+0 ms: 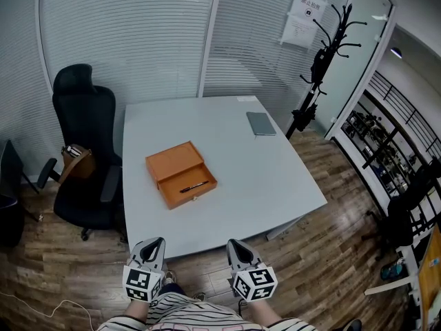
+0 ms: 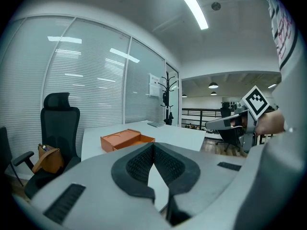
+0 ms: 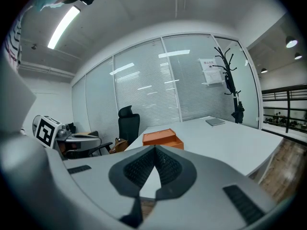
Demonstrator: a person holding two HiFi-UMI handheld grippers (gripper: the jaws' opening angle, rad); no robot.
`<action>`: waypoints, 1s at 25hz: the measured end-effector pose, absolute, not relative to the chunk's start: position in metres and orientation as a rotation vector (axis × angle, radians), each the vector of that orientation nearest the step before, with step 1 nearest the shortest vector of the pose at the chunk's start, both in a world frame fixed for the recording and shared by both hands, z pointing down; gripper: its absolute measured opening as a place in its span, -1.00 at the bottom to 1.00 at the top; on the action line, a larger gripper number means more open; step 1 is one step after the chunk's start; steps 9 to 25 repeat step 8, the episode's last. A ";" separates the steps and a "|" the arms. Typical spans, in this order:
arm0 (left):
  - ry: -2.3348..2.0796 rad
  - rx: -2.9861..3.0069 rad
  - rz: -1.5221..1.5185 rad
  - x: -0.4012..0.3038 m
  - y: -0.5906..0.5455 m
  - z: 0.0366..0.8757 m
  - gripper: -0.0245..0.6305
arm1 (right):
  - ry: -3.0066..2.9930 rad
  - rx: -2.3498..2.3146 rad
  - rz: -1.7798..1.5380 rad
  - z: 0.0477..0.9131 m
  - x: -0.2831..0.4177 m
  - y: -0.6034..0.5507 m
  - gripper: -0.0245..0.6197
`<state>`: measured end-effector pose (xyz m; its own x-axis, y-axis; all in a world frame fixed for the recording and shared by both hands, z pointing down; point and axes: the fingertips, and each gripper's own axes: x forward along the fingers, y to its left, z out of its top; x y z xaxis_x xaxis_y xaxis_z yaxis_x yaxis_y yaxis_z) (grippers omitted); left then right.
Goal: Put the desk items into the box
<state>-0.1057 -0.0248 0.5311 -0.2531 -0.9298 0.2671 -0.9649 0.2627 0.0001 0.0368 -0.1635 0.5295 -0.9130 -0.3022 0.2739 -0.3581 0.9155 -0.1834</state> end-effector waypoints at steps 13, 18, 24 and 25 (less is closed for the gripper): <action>-2.317 1.768 0.244 -0.105 -0.035 0.530 -0.86 | -2.848 0.493 0.340 0.529 0.037 -0.173 -0.85; -2.317 1.768 0.244 -0.105 -0.035 0.530 -0.86 | -2.848 0.493 0.340 0.529 0.037 -0.173 -0.85; -2.317 1.768 0.244 -0.105 -0.035 0.530 -0.86 | -2.848 0.493 0.340 0.529 0.037 -0.173 -0.85; -2.317 1.768 0.244 -0.105 -0.035 0.530 -0.86 | -2.848 0.493 0.340 0.529 0.037 -0.173 -0.85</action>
